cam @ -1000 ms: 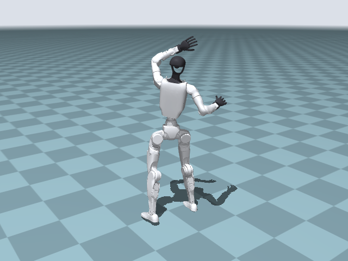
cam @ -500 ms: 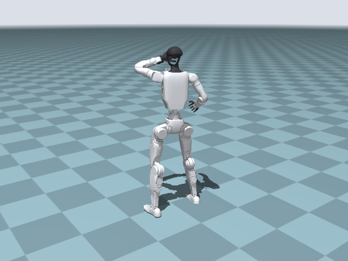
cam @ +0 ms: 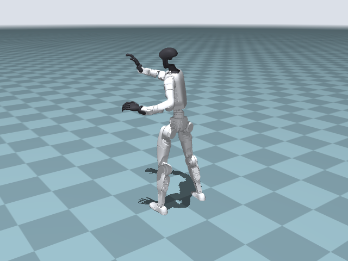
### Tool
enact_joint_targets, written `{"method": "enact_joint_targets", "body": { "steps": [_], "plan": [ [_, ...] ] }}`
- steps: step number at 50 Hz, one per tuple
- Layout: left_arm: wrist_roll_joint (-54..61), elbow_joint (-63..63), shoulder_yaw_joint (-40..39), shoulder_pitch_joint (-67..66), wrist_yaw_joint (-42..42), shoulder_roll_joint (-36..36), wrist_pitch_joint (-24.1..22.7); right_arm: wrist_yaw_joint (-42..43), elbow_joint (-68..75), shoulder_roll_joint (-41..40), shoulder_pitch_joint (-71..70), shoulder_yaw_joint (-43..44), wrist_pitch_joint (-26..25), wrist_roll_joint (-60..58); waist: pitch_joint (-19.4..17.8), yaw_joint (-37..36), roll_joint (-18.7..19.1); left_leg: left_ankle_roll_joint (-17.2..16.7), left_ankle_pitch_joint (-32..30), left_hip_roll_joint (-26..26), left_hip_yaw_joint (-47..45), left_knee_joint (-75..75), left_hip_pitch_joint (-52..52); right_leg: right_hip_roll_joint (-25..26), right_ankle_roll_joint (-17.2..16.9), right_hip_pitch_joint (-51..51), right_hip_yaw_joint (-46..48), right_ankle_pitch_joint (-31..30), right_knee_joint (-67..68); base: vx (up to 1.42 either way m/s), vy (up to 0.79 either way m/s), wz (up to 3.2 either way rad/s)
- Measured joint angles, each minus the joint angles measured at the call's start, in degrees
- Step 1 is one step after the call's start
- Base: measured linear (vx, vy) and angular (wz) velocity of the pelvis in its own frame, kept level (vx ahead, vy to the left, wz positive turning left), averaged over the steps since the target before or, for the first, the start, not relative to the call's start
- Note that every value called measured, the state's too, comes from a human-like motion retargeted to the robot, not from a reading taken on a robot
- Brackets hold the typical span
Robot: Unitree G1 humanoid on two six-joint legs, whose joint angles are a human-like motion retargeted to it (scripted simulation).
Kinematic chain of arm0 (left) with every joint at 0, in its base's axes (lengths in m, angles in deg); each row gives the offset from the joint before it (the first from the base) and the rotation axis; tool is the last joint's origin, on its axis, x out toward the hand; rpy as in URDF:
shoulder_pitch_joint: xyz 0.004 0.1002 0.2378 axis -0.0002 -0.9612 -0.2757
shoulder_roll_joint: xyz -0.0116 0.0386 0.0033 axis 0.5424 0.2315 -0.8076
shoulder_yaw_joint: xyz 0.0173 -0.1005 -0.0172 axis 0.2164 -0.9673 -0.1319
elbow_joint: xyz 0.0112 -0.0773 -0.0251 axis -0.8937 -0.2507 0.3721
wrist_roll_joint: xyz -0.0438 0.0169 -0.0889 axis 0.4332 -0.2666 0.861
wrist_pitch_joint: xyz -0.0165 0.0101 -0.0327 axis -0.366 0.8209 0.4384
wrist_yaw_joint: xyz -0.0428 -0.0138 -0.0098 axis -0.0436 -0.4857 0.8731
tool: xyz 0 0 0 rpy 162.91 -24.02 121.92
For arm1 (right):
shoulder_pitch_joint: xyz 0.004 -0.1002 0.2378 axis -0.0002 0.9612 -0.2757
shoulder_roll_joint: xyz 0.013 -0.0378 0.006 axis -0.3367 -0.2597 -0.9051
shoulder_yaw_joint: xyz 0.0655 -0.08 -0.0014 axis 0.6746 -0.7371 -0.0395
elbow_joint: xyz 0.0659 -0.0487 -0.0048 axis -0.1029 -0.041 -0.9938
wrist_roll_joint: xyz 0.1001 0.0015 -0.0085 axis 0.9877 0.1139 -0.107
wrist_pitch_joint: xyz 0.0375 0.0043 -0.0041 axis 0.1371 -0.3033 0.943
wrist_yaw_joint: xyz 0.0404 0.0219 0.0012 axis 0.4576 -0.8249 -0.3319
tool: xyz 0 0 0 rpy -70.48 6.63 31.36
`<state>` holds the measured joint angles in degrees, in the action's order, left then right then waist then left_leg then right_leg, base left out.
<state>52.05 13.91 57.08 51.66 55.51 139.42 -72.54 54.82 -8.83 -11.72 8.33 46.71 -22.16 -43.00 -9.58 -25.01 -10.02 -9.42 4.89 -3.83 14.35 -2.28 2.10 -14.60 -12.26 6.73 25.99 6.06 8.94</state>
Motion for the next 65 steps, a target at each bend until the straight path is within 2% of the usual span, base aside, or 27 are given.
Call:
{"method": "enact_joint_targets", "body": {
  "steps": [3,7,10,12,15,18,20,23,26,29,32,35,37,40,41,42,43,45,47,48,50,52,54,57,60,65],
  "plan": [
    [2.6,13.3,-4.1,-7.6,2.9,-3.4,0.4,-5.5,4.9,2.8,-8.2,-12.6,2.8,-0.8,0.4,-3.4,-2.5,-0.1,-0.3,0.7,2.1,0.2,1.2,-0.1,-0.5,0.7,2.6,0.0,-0.9,0.1,0.0,0.72],
    [7.7,32.4,-9.9,-12.4,11.5,-7.1,1.7,-24.5,8.8,4.8,-13.5,-28.8,8.7,2.8,0.5,-8.4,-5.6,0.1,-0.8,1.6,4.9,0.3,2.9,-0.3,-0.9,1.1,5.7,0.2,-1.1,0.1,-0.01,0.67],
    [12.3,44.8,-16.7,-13.7,17.9,-7.4,2.1,-36.4,9.6,6.0,-12.5,-32.9,11.2,7.9,-0.3,-12.5,-7.4,0.4,-1.3,2.1,6.8,0.5,4.0,-0.5,-1.2,1.0,7.8,0.4,-0.8,0.09,-0.02,0.63],
    [16.3,50.7,-21.6,-15.0,19.7,-4.7,3.2,-36.4,9.7,7.4,-10.5,-31.9,9.8,10.5,-1.4,-15.1,-8.3,0.4,-1.5,2.3,8.2,0.4,5.0,-0.3,-1.7,1.1,9.4,0.5,-0.9,0.08,-0.03,0.68],
    [20.5,56.9,-28.7,-17.9,22.3,2.1,5.1,-31.5,10.0,10.4,-7.7,-29.4,6.2,11.0,-3.5,-18.5,-9.4,0.2,-1.6,2.6,10.6,0.2,6.4,0.2,-2.4,1.5,12.2,0.6,-1.3,0.08,-0.04,0.76],
    [18.6,63.4,-35.1,-21.0,25.0,12.4,5.0,-30.8,12.9,14.6,-6.0,-29.3,6.1,9.5,-6.2,-21.6,-9.9,-0.1,-2.0,2.7,13.1,0.8,7.1,0.8,-2.7,2.2,15.0,0.5,-1.2,0.08,-0.05,0.82],
    [15.2,68.1,-39.9,-23.0,25.7,20.5,5.0,-32.0,15.5,17.9,-5.2,-30.5,6.7,9.8,-7.7,-23.7,-10.0,0.0,-1.8,2.1,14.5,1.0,7.4,0.7,-1.3,1.4,17.0,1.6,1.9,0.08,-0.07,0.77],
    [14.2,74.3,-48.2,-25.6,22.9,32.8,6.0,-35.2,19.5,23.7,-4.6,-33.0,7.5,9.1,-10.1,-25.5,-9.8,-0.7,-2.5,2.2,17.2,1.6,8.0,2.4,-2.6,3.3,19.1,0.2,-0.9,0.08,-0.07,0.86],
    [15.1,78.5,-57.3,-27.6,14.9,42.8,8.3,-34.5,20.5,30.4,-3.4,-34.0,8.7,9.0,-12.4,-27.0,-8.7,-1.0,-2.7,1.5,19.0,1.5,8.4,3.6,-2.5,3.8,20.2,-0.4,-0.6,0.05,-0.08,0.55],
    [19.3,80.4,-64.7,-28.6,4.6,48.5,10.6,-29.1,17.1,37.2,-1.5,-32.8,9.5,8.4,-14.6,-27.8,-7.4,-1.0,-2.7,0.6,19.6,0.6,8.7,4.7,-2.5,3.7,19.5,-0.9,0.0,0.02,-0.1,0.14],
    [27.4,80.5,-71.1,-29.6,-3.4,49.3,11.7,-20.9,8.4,42.9,1.8,-28.6,8.8,7.5,-16.6,-27.2,-6.7,-0.5,-2.1,-0.6,18.8,-1.3,8.9,5.7,-2.7,3.1,16.9,-1.4,0.7,-0.01,-0.12,-0.38],
    [38.4,79.1,-78.4,-33.0,-5.5,45.5,11.2,-12.6,-4.9,45.7,6.6,-21.8,6.8,6.3,-17.7,-25.2,-8.0,0.9,-0.5,-1.9,16.2,-4.8,9.2,5.5,-2.0,0.7,12.6,-0.3,4.9,-0.03,-0.13,-0.97],
    [48.5,76.9,-83.6,-37.6,-4.5,40.2,9.6,-9.7,-16.0,45.6,11.9,-14.2,5.4,4.1,-18.1,-22.3,-10.1,1.1,0.5,-3.2,14.2,-7.4,9.2,7.6,-2.7,1.1,8.8,-1.1,2.3,-0.06,-0.16,-1.29],
    [59.6,74.0,-85.9,-39.8,-3.7,32.8,8.0,-7.0,-33.9,41.3,26.1,2.8,4.4,0.2,-17.1,-17.8,-15.3,2.2,3.1,-5.2,9.6,-12.6,8.8,8.6,-2.7,0.1,2.8,-0.2,3.5,-0.05,-0.14,-1.68],
    [62.8,72.4,-82.9,-36.5,-5.7,31.1,7.1,-6.6,-41.6,36.7,36.8,13.3,8.0,6.4,-16.8,-17.0,-17.4,2.5,4.1,-5.9,7.6,-14.3,8.3,8.8,-2.7,-0.2,0.7,0.4,4.1,-0.05,-0.12,-1.97],
    [65.8,71.0,-79.2,-32.2,-7.4,29.1,6.7,-6.5,-48.3,33.6,45.5,22.0,9.2,7.9,-16.4,-16.0,-18.9,2.7,5.0,-6.8,5.5,-15.9,7.6,9.1,-2.7,-0.3,-1.5,0.9,4.6,-0.05,-0.12,-2.12],
    [68.3,69.9,-74.3,-26.0,-8.7,26.6,7.4,-6.8,-52.8,33.5,50.0,26.9,5.7,-0.3,-16.1,-14.9,-19.4,2.9,6.0,-7.8,3.2,-17.3,6.1,9.5,-2.7,0.2,-3.6,1.3,5.1,-0.05,-0.12,-2.2],
    [72.6,66.6,-61.1,-10.6,-13.5,19.3,7.3,-7.1,-61.7,30.8,58.4,34.2,4.0,-3.9,-14.5,-12.0,-19.7,3.0,7.4,-9.6,-1.7,-19.6,3.1,9.9,-2.7,0.8,-7.9,2.2,6.1,-0.05,-0.1,-2.26],
    [75.2,63.7,-47.6,4.1,-18.1,10.2,5.6,-7.9,-69.3,23.4,64.2,34.3,11.1,15.0,-11.5,-7.7,-19.8,2.7,8.3,-10.9,-6.7,-20.9,-0.4,9.9,-2.7,1.3,-12.0,3.4,7.2,-0.04,-0.09,-2.17],
    [76.2,62.8,-41.7,10.2,-18.2,5.7,5.9,-9.2,-70.4,22.4,65.5,34.8,10.5,15.0,-9.6,-4.9,-19.8,2.4,8.4,-11.4,-9.1,-21.2,-2.2,10.0,-2.7,1.7,-13.9,3.7,7.5,-0.04,-0.1,-2.04],
    [78.2,61.5,-29.0,22.8,-15.8,-3.0,6.4,-12.4,-70.4,21.9,66.9,36.3,6.7,8.8,-5.3,1.4,-19.8,1.7,8.2,-12.1,-13.5,-21.6,-5.6,9.9,-2.5,2.3,-17.6,4.2,8.1,-0.03,-0.12,-1.87],
    [80.2,61.4,-15.6,36.2,-9.0,-10.1,6.8,-16.5,-67.9,23.2,67.4,39.2,1.6,-4.8,-0.8,8.5,-19.2,1.1,7.5,-12.3,-16.9,-21.5,-8.9,9.9,-2.1,3.1,-20.8,4.6,8.7,-0.02,-0.12,-1.58],
    [80.2,60.0,-2.7,48.8,-1.0,-14.8,7.6,-21.1,-66.4,22.5,67.2,40.2,0.3,-4.0,3.3,16.3,-17.3,0.6,7.1,-12.9,-19.6,-21.4,-12.3,10.3,-1.6,4.5,-23.3,4.8,8.9,0.0,-0.12,-1.26],
    [77.3,53.9,14.5,66.4,7.9,-15.5,8.8,-24.3,-63.7,23.6,67.8,44.8,-2.1,-0.9,8.5,28.5,-12.7,-0.1,6.3,-14.0,-22.9,-20.4,-16.6,11.5,-0.8,6.4,-26.4,4.3,8.3,0.02,-0.11,-1.05],
    [74.8,45.9,26.7,84.4,15.5,-12.2,9.2,-23.3,-59.5,24.0,72.0,52.4,-4.2,0.7,14.0,39.0,-7.8,-0.3,4.9,-14.4,-27.1,-18.6,-17.9,12.3,-0.9,4.5,-29.7,3.6,8.0,0.03,-0.1,-1.11],
    [69.1,33.8,45.8,110.4,20.4,-6.6,4.3,-21.2,-51.7,20.4,84.4,67.2,-5.1,5.1,18.2,48.8,2.4,-0.6,2.4,-15.0,-34.4,-16.4,-17.4,13.7,-1.4,0.4,-35.8,1.1,4.7,0.03,-0.06,-1.16]
  ]
}}
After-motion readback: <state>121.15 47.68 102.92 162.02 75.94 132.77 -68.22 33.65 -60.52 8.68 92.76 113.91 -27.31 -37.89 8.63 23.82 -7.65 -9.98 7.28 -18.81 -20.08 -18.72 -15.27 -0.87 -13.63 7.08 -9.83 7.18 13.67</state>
